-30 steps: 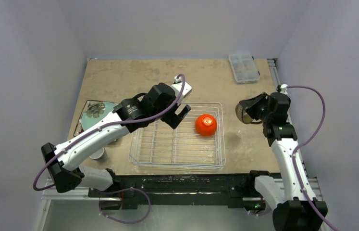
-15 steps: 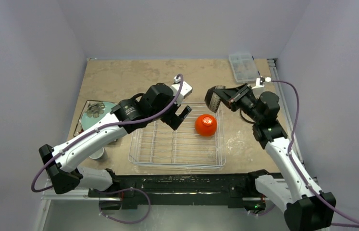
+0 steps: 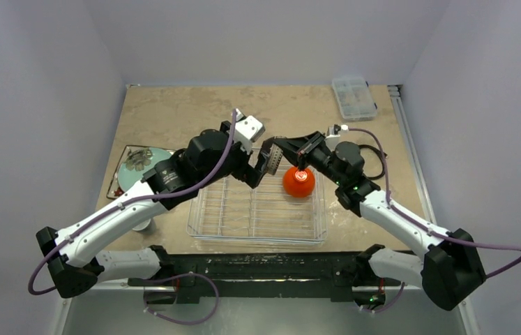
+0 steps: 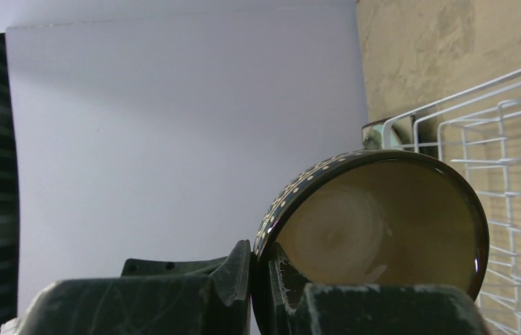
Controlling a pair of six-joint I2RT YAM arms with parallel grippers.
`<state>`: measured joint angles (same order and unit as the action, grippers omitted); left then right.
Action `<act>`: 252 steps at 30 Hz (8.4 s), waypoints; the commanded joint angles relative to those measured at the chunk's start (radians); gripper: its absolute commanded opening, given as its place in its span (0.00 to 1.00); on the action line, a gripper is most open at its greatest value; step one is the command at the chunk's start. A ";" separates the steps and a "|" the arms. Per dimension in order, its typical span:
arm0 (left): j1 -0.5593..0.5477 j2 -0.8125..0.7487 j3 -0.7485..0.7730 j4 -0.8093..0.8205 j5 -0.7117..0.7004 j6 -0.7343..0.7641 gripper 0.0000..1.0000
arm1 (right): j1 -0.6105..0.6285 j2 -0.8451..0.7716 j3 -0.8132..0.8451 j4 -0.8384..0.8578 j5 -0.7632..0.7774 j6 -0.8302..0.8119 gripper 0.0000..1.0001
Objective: Load the mixed dishes into the dish rack
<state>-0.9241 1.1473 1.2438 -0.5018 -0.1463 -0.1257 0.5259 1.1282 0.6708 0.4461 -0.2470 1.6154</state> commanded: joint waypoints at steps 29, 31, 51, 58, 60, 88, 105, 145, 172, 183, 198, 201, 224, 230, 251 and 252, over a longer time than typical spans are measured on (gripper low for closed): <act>-0.039 0.117 0.059 0.029 -0.038 -0.034 0.72 | 0.120 -0.001 -0.008 0.265 0.119 0.139 0.00; -0.039 0.121 0.062 0.026 -0.039 -0.036 0.81 | 0.120 0.001 -0.004 0.256 0.114 0.134 0.00; -0.044 0.132 0.073 -0.008 -0.106 0.023 0.10 | 0.119 -0.016 0.223 -0.291 0.146 -0.215 0.10; -0.044 0.133 0.061 0.004 -0.166 0.026 0.00 | 0.117 -0.026 0.318 -0.632 0.240 -0.376 0.80; -0.044 0.135 0.059 0.006 -0.186 0.025 0.00 | 0.116 -0.033 0.347 -0.713 0.282 -0.431 0.88; -0.307 0.471 0.223 -0.163 -0.157 0.134 0.00 | 0.109 -0.658 0.393 -1.251 1.084 -0.813 0.87; -0.322 0.777 0.517 -0.498 -0.283 -0.014 0.04 | 0.108 -0.728 0.379 -1.253 1.134 -0.864 0.87; -0.353 0.804 0.532 -0.450 -0.059 -0.075 0.97 | 0.109 -0.709 0.373 -1.236 1.117 -0.875 0.86; -0.071 0.255 0.139 -0.286 0.170 -0.241 0.97 | 0.109 -0.691 0.346 -1.239 1.042 -0.900 0.86; 0.229 -0.098 -0.043 -0.480 -0.008 -0.260 0.97 | 0.109 -0.642 0.331 -1.182 0.969 -0.935 0.86; 0.953 -0.319 -0.237 -0.639 0.030 -0.484 1.00 | 0.109 -0.577 0.325 -1.138 0.892 -0.963 0.86; 1.039 -0.310 -0.258 -0.617 0.019 -0.503 1.00 | 0.108 -0.584 0.308 -1.123 0.883 -0.967 0.86; 1.271 -0.259 -0.398 -0.536 -0.035 -0.634 0.85 | 0.109 -0.456 0.345 -1.075 0.801 -0.970 0.87; 1.271 -0.272 -0.359 -0.627 -0.072 -0.682 0.85 | 0.108 -0.395 0.348 -1.040 0.769 -0.985 0.87; 1.274 -0.089 -0.483 -0.527 -0.004 -0.787 0.53 | 0.109 -0.469 0.300 -1.058 0.806 -0.984 0.87; 1.274 -0.086 -0.484 -0.529 -0.007 -0.788 0.50 | 0.108 -0.469 0.300 -1.058 0.810 -0.986 0.87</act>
<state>0.3405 1.0637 0.7742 -1.0584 -0.1432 -0.8803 0.6338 0.6601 0.9730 -0.6212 0.5201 0.6430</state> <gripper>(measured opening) 0.544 0.870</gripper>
